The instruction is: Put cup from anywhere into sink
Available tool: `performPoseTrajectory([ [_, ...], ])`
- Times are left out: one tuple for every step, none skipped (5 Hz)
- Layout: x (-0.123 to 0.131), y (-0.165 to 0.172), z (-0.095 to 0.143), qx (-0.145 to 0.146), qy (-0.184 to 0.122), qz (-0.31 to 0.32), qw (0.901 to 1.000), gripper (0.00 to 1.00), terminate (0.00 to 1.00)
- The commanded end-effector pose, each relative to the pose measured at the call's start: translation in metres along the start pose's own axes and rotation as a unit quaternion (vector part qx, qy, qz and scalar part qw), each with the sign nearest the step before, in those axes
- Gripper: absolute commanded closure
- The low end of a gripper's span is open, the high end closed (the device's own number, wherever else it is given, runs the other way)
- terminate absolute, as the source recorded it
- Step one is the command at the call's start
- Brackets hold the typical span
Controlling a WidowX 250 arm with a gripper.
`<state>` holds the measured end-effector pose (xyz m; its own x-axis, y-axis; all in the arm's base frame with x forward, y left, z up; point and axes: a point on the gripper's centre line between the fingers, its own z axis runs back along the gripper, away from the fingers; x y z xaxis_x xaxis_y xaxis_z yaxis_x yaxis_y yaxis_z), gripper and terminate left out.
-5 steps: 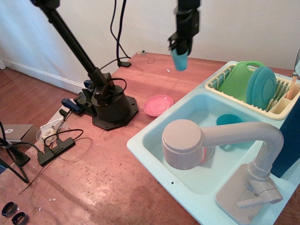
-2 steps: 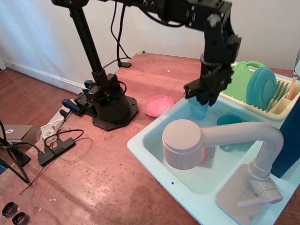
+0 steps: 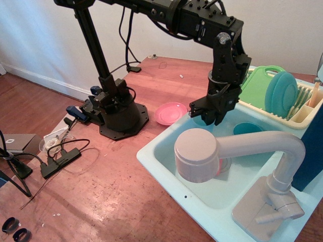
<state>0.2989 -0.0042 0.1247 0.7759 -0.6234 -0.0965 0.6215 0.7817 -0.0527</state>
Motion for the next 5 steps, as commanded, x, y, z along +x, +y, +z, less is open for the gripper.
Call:
performPoseTrajectory([
  [-0.019, 0.022, 0.038, 0.039, -0.01, 0.016, 0.9991, 0.0, 0.0],
  [-0.042, 0.03, 0.082, 0.089, 0.0, 0.044, 0.9951, 0.0, 0.0],
  [-0.068, 0.025, 0.115, 0.124, 0.003, 0.075, 0.9895, 0.0, 0.0],
  [-0.084, 0.014, 0.089, 0.082, -0.021, 0.082, 0.9931, 0.0, 0.0],
  [-0.084, 0.014, 0.089, 0.082, -0.021, 0.082, 0.9931, 0.0, 1.0],
])
